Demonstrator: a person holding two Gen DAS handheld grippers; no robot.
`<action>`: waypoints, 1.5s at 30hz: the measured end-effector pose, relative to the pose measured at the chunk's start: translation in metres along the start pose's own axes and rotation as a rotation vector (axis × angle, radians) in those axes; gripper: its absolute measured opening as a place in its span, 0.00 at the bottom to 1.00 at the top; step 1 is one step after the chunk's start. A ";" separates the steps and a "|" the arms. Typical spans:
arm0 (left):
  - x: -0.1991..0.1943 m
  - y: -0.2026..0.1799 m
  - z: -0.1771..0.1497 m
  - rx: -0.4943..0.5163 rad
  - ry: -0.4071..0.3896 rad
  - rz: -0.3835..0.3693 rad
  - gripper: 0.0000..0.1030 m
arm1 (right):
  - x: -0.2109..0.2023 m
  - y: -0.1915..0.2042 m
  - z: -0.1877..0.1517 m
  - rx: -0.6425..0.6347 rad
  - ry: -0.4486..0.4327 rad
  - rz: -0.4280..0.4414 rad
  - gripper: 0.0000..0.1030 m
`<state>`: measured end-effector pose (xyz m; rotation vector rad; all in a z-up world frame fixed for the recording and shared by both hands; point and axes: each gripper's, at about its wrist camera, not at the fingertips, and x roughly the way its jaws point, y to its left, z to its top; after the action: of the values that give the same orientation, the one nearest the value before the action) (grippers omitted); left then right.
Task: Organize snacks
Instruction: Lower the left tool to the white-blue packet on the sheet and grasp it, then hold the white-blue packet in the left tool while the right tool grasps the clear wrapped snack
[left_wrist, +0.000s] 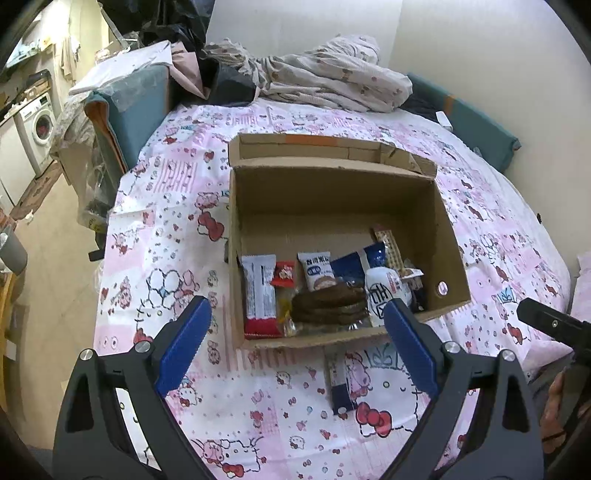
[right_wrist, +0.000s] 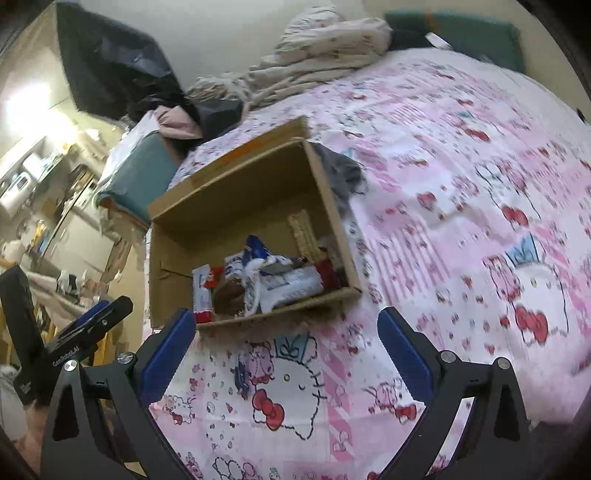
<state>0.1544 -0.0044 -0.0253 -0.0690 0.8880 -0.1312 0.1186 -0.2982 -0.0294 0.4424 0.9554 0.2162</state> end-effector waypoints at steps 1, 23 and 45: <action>0.002 0.001 -0.001 -0.005 0.010 -0.004 0.90 | -0.001 -0.003 -0.002 0.019 0.003 0.003 0.98; 0.119 -0.046 -0.078 -0.050 0.422 0.003 0.61 | 0.020 -0.057 -0.015 0.315 0.097 0.053 0.98; 0.049 -0.028 -0.075 -0.041 0.353 0.004 0.12 | 0.035 -0.042 -0.023 0.229 0.130 -0.012 0.98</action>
<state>0.1243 -0.0394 -0.1065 -0.0838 1.2432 -0.1239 0.1188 -0.3166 -0.0859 0.6388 1.1154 0.1257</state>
